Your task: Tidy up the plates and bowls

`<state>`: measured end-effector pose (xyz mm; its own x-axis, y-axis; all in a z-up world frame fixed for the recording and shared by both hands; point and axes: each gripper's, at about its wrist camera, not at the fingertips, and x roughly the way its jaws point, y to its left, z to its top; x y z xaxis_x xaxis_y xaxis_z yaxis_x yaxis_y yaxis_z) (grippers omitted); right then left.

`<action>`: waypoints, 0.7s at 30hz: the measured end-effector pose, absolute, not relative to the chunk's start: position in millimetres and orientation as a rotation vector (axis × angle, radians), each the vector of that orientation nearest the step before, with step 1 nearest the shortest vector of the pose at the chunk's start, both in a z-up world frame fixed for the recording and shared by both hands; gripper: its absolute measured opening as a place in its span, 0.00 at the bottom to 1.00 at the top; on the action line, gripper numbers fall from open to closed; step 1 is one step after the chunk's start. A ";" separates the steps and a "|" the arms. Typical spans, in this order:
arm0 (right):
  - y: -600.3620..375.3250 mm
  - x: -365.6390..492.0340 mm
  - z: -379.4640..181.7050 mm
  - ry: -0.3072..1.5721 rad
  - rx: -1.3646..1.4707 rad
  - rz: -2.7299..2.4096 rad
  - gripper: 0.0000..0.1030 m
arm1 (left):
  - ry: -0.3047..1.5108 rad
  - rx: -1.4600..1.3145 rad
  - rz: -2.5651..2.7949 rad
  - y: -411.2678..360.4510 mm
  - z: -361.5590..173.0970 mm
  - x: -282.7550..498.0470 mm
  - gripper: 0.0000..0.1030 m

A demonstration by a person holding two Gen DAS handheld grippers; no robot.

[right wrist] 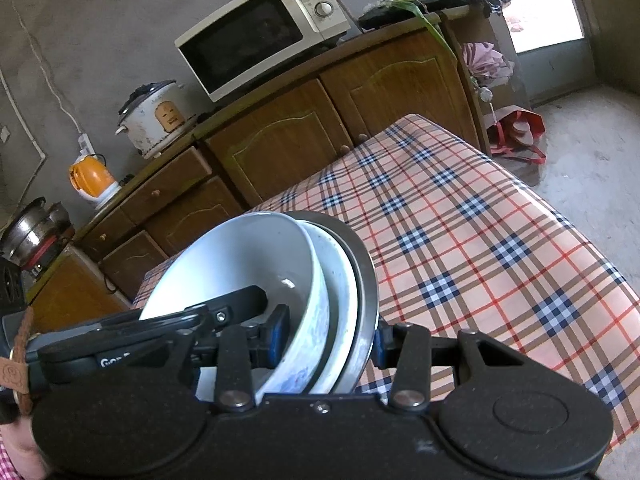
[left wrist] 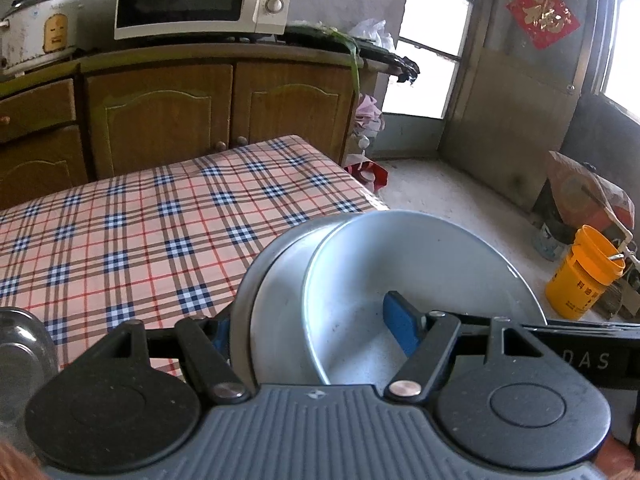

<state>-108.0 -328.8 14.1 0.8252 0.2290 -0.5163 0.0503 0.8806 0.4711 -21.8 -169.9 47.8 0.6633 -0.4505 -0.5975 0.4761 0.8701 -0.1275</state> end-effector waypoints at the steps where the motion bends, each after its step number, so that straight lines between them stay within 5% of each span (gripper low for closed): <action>1: -327.9 -108.7 14.8 0.597 0.491 0.102 0.49 | 0.662 0.040 -0.520 -168.7 49.1 -23.4 0.72; 21: -296.2 -109.5 26.3 0.608 0.453 0.162 0.49 | 0.646 0.006 -0.457 -138.1 60.3 -39.0 0.72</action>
<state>-109.5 -296.2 26.3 0.8120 0.2770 -0.5137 -0.0152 0.8899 0.4558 -39.0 -138.1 60.3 0.7030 -0.4093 -0.5816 0.4129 0.9007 -0.1349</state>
